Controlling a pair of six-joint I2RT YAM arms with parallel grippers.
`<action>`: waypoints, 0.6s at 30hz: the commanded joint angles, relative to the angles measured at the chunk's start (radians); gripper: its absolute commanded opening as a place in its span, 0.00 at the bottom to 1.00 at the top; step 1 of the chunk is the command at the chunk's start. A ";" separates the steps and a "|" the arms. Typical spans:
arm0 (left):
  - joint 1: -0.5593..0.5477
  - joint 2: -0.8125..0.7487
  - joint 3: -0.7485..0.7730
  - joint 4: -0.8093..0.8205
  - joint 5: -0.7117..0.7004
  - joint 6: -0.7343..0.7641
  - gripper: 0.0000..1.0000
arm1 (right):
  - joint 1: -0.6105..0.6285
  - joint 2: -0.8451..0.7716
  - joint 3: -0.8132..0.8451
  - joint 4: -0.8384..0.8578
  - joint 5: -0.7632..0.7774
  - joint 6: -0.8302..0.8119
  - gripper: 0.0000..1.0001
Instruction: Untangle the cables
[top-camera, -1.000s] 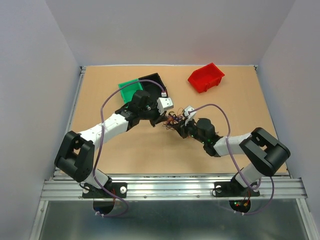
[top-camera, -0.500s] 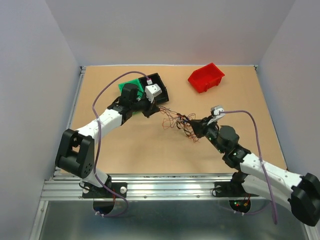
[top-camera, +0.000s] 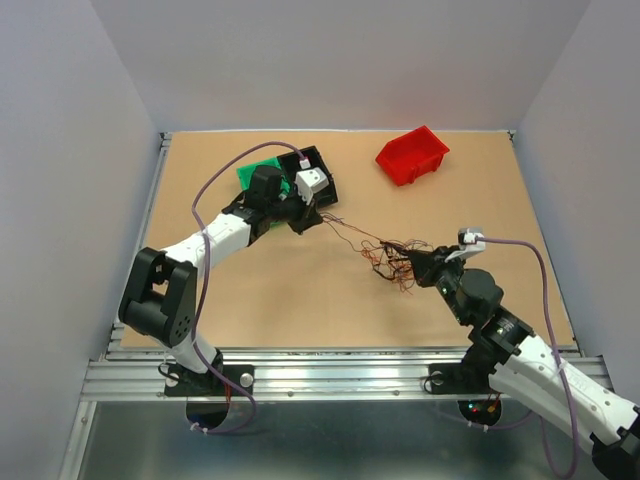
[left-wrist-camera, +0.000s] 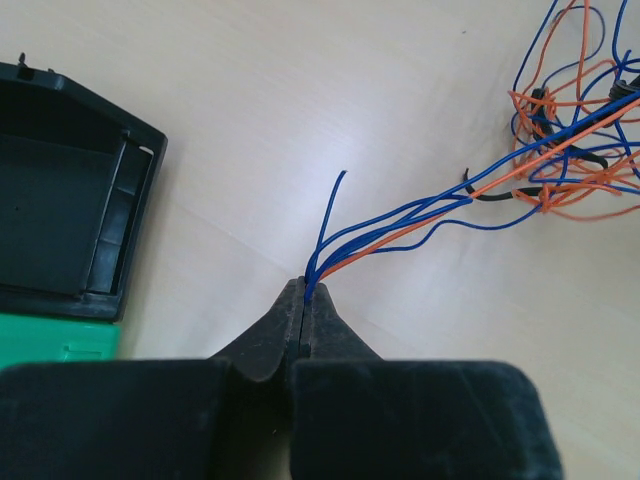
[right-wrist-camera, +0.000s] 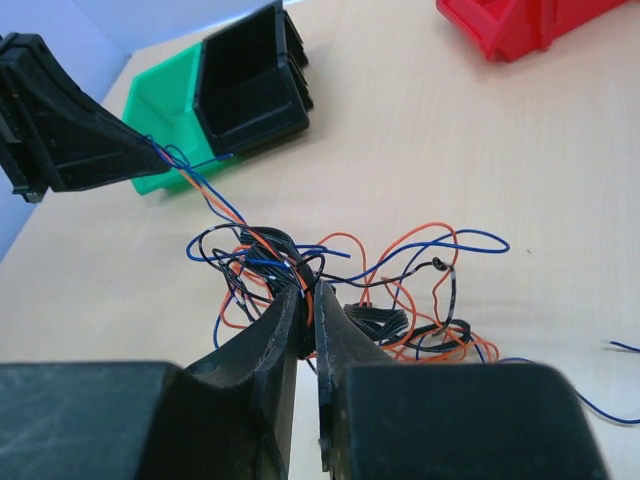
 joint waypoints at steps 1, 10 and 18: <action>0.007 -0.001 0.043 -0.010 -0.092 0.046 0.00 | -0.008 0.026 0.001 -0.047 0.073 0.007 0.13; -0.005 -0.041 0.014 0.018 -0.108 0.063 0.00 | -0.008 0.101 0.021 -0.064 0.118 0.027 0.57; -0.137 -0.055 -0.003 -0.030 -0.130 0.150 0.00 | -0.008 0.279 -0.010 0.218 -0.238 -0.178 0.73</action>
